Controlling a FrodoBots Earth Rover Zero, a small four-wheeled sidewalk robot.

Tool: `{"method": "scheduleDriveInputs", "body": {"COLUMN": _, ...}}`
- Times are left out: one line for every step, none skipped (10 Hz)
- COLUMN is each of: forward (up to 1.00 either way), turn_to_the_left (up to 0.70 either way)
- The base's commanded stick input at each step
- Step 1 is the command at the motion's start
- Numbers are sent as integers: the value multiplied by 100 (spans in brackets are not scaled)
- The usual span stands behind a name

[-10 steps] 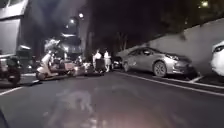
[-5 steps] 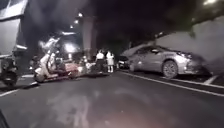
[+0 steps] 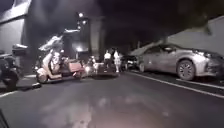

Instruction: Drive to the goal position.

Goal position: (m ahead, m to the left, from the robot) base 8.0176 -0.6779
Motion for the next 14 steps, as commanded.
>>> {"method": "scheduleDriveInputs", "body": {"forward": 70, "turn_to_the_left": 0}}
{"method": "scheduleDriveInputs", "body": {"forward": 70, "turn_to_the_left": 0}}
{"method": "scheduleDriveInputs", "body": {"forward": 70, "turn_to_the_left": 0}}
{"method": "scheduleDriveInputs", "body": {"forward": 70, "turn_to_the_left": 0}}
{"method": "scheduleDriveInputs", "body": {"forward": 70, "turn_to_the_left": 0}}
{"method": "scheduleDriveInputs", "body": {"forward": 70, "turn_to_the_left": 0}}
{"method": "scheduleDriveInputs", "body": {"forward": 70, "turn_to_the_left": 0}}
{"method": "scheduleDriveInputs", "body": {"forward": 70, "turn_to_the_left": 0}}
{"method": "scheduleDriveInputs", "body": {"forward": 70, "turn_to_the_left": 0}}
{"method": "scheduleDriveInputs", "body": {"forward": 70, "turn_to_the_left": 0}}
{"method": "scheduleDriveInputs", "body": {"forward": 70, "turn_to_the_left": 0}}
{"method": "scheduleDriveInputs", "body": {"forward": 70, "turn_to_the_left": 0}}
{"method": "scheduleDriveInputs", "body": {"forward": 70, "turn_to_the_left": 0}}
{"method": "scheduleDriveInputs", "body": {"forward": 70, "turn_to_the_left": 0}}
